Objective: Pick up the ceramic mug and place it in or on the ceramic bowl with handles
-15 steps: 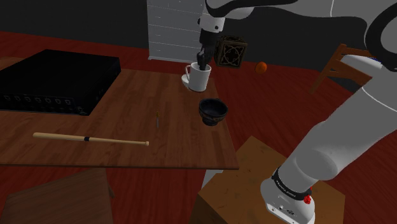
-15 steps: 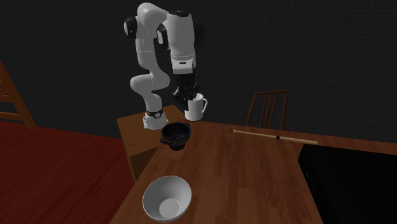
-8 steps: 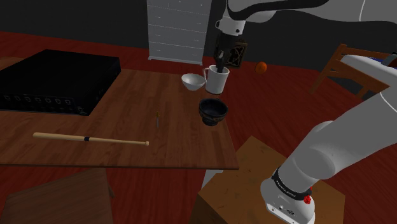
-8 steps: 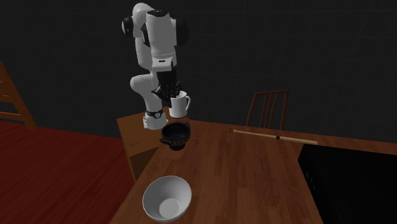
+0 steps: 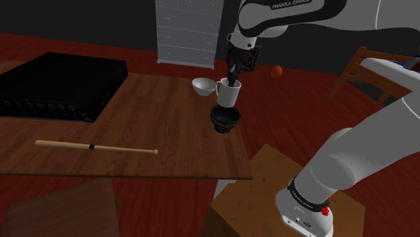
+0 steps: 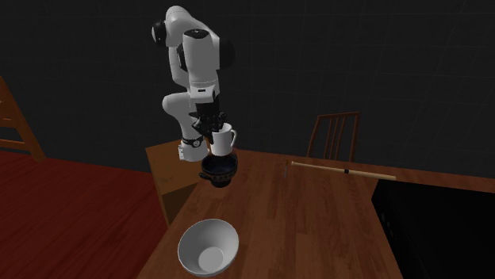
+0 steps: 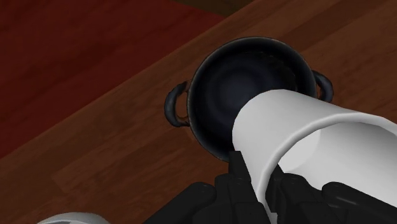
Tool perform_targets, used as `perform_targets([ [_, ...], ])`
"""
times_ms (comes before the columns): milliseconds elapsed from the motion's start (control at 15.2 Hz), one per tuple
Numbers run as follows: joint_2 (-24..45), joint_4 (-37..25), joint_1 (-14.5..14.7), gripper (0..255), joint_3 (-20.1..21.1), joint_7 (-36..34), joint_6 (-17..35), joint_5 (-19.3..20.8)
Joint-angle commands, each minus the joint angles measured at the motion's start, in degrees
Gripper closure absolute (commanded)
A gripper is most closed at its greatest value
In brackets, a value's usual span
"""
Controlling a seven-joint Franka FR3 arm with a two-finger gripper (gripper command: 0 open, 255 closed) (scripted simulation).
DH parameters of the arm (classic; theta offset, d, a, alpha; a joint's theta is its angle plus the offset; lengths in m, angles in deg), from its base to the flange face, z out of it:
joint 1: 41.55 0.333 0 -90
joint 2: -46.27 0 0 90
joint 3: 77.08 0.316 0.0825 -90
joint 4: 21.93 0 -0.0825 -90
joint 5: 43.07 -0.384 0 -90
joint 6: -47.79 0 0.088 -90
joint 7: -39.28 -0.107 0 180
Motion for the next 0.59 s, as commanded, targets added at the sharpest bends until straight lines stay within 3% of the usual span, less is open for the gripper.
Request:
perform_targets([
  [0,0.29,1.3,0.03,255,0.03,0.05,1.64,-0.06],
  [528,1.64,5.28,0.06,255,0.05,0.38,6.96,-0.22],
])
